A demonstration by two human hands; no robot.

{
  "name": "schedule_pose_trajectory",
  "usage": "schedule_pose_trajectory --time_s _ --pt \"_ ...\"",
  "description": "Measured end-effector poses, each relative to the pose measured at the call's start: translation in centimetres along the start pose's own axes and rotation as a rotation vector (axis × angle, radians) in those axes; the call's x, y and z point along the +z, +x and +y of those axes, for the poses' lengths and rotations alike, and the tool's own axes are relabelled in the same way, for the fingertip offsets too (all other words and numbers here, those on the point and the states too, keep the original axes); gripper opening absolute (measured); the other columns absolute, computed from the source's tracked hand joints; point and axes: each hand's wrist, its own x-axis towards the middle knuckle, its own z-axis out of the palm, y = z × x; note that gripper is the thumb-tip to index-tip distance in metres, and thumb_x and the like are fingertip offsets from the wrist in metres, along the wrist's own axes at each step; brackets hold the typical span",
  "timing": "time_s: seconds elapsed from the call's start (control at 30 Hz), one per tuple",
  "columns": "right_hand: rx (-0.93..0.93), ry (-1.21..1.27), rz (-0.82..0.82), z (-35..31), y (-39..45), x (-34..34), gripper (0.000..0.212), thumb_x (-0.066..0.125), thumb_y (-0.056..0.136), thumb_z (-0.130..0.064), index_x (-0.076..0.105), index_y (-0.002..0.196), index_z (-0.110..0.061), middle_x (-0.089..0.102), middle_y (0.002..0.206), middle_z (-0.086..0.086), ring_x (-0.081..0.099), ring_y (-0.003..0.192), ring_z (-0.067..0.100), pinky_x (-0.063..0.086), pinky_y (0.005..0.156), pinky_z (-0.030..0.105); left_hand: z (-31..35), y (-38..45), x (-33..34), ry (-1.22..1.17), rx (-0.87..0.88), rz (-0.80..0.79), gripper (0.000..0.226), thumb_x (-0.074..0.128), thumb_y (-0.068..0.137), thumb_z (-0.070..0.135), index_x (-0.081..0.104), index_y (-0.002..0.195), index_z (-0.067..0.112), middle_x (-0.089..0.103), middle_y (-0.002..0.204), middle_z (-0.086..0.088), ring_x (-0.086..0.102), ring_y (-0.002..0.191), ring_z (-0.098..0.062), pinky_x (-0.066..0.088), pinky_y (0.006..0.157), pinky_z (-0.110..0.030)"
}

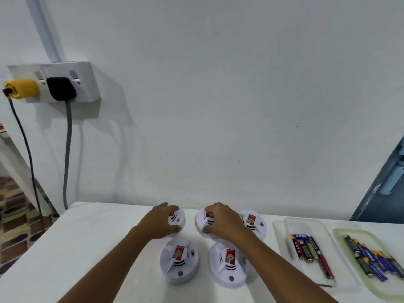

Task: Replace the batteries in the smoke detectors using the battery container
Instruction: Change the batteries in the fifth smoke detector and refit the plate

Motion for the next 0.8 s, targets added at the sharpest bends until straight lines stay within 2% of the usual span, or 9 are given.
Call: schedule_pose_trajectory --time_s 0.1,0.23,0.43,0.57,0.63,0.7,0.77,0.8 --pt "0.006 -0.035 0.023 0.1 0.0 0.7 0.026 0.069 0.074 -0.025 0.06 0.098 -0.023 0.06 0.097 0.001 0.057 0.093 0.021 0.037 0.066 0.027 -0.2 0.2 0.2 -0.032 0.018 0.004 0.072 0.071 0.078 0.046 0.045 0.14 0.021 0.051 0.124 -0.001 0.05 0.115 -0.016 0.038 0.085 -0.02" --pt "0.004 -0.002 0.056 0.4 -0.1 1.3 0.024 0.068 0.074 -0.023 0.061 0.096 -0.018 0.061 0.099 0.0 0.058 0.095 0.021 0.046 0.07 0.03 -0.5 0.3 0.3 -0.064 0.013 -0.01 0.074 0.072 0.078 0.043 0.041 0.143 0.024 0.037 0.149 -0.006 0.033 0.139 -0.018 0.033 0.103 -0.027" --pt "0.009 0.01 0.035 0.4 -0.2 1.2 0.032 0.069 0.077 -0.025 0.062 0.108 -0.017 0.06 0.108 0.001 0.057 0.102 0.02 0.05 0.081 0.033 -0.6 0.0 -0.1 -0.075 0.029 -0.034 0.077 0.072 0.08 0.043 0.037 0.146 0.024 0.029 0.155 -0.007 0.025 0.143 -0.019 0.028 0.109 -0.028" --pt "-0.011 0.033 0.06 0.1 -1.0 0.8 0.026 0.064 0.08 -0.022 0.06 0.104 -0.014 0.049 0.102 -0.002 0.055 0.095 0.018 0.046 0.076 0.031 0.5 -1.2 -0.3 -0.072 0.083 0.037 0.084 0.065 0.082 0.055 0.023 0.15 0.032 0.014 0.16 -0.004 0.007 0.148 -0.024 0.016 0.117 -0.04" --pt "-0.034 0.049 0.093 -0.3 -1.9 0.1 0.023 0.06 0.083 -0.021 0.06 0.105 -0.013 0.051 0.107 -0.001 0.056 0.096 0.019 0.044 0.076 0.029 1.5 -2.5 -0.8 -0.096 0.184 0.106 0.078 0.066 0.081 0.056 0.031 0.147 0.034 0.025 0.157 0.003 0.017 0.146 -0.016 0.022 0.115 -0.033" --pt "-0.048 0.008 0.044 -0.9 -3.3 -1.2 0.021 0.062 0.082 -0.027 0.062 0.099 -0.015 0.058 0.102 0.0 0.059 0.093 0.021 0.042 0.068 0.028 2.6 -4.0 -1.4 -0.058 0.276 0.069 0.069 0.068 0.078 0.056 0.044 0.14 0.034 0.042 0.146 0.011 0.035 0.134 -0.006 0.031 0.11 -0.024" --pt "-0.049 -0.109 -0.124 -1.7 -5.0 -2.4 0.034 0.071 0.074 -0.039 0.061 0.098 -0.017 0.063 0.096 0.0 0.061 0.088 0.021 0.039 0.061 0.028 3.6 -5.4 -1.5 0.035 0.322 -0.065 0.067 0.07 0.075 0.057 0.051 0.134 0.032 0.05 0.137 0.015 0.042 0.126 -0.004 0.034 0.104 -0.021" --pt "-0.042 -0.186 -0.22 -1.9 -5.7 -2.9 0.046 0.075 0.069 -0.045 0.06 0.103 -0.018 0.064 0.099 0.0 0.061 0.088 0.021 0.039 0.062 0.027 3.9 -5.7 -1.3 0.083 0.336 -0.126 0.07 0.072 0.072 0.059 0.053 0.133 0.031 0.052 0.135 0.015 0.043 0.124 -0.004 0.036 0.102 -0.02"
